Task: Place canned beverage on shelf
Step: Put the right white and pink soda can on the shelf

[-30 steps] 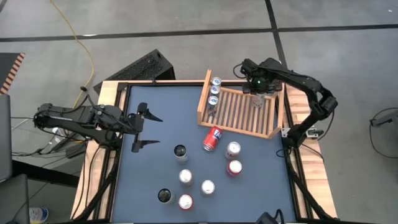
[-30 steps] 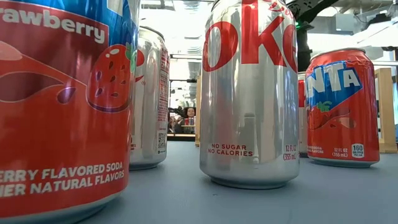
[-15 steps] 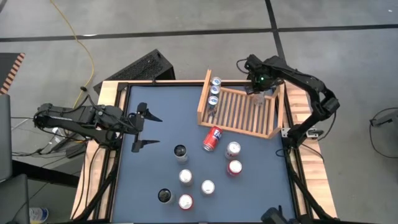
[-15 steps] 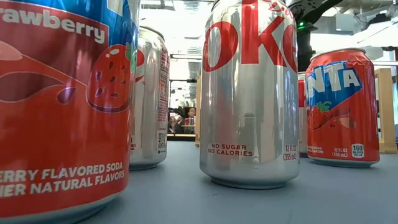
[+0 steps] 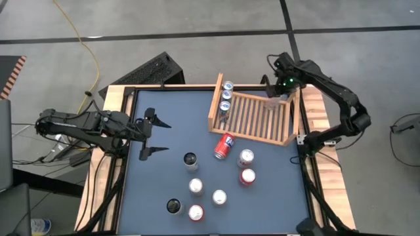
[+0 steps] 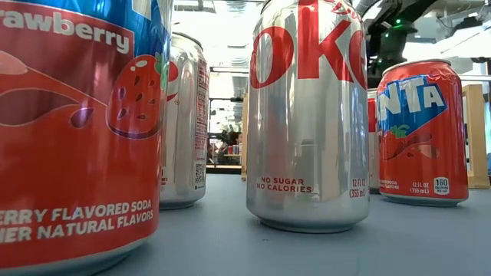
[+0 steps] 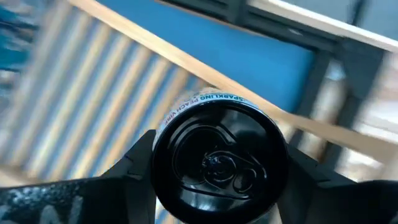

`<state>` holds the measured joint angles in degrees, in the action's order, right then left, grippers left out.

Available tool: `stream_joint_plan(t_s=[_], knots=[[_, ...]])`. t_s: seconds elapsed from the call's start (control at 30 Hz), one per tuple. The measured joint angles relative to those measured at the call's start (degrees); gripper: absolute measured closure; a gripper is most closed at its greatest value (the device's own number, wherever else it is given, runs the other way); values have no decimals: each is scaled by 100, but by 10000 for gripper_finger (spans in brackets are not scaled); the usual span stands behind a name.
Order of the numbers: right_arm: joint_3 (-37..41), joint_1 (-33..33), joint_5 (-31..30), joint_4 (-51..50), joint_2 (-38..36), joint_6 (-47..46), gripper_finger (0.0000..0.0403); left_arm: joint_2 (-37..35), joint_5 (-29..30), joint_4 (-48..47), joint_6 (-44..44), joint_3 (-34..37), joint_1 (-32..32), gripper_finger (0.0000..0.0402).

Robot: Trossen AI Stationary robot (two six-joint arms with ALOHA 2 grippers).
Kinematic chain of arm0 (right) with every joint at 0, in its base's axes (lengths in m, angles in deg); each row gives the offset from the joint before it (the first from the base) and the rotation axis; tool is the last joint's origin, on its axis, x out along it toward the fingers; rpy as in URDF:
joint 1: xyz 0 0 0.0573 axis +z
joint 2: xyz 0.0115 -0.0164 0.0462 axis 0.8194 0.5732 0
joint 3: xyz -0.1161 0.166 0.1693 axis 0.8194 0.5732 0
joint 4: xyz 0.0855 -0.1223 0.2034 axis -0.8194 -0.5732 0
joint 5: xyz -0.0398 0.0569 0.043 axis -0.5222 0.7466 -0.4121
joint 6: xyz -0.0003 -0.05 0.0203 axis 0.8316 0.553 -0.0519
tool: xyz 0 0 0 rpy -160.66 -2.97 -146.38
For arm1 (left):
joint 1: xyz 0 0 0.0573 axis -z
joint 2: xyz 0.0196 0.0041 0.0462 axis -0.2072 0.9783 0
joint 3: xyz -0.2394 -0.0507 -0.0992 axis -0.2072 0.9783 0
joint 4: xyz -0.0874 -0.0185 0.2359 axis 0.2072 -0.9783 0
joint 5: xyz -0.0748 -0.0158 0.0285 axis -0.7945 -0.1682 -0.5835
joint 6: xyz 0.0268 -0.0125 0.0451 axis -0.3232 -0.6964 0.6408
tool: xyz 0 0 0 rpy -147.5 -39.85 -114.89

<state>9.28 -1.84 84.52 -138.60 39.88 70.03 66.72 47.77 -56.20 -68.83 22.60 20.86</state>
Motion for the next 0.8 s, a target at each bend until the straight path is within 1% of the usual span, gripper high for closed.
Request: stream_joint_plan(t_s=[0.03, 0.23, 0.4, 0.53, 0.67, 0.8], knots=[[0, -1, 75, -9, 40, 42, 197, 0, 0, 1, -41, 0, 0, 21], [7, 23, 81, -171, 308, 281, 197, 0, 2, 5, -85, 0, 0, 21], [7, 16, 42, -150, 264, 345, 197, 0, 3, -2, -85, 0, 0, 21], [7, 16, -75, -223, 201, 343, 197, 0, 4, -1, -85, 0, 0, 21], [7, 14, -396, -292, 203, 343, 194, -2, 4, -1, -89, 0, 0, 21], [98, 10, -403, -161, 201, 309, 193, 0, 4, -1, -119, 0, 0, 21]])
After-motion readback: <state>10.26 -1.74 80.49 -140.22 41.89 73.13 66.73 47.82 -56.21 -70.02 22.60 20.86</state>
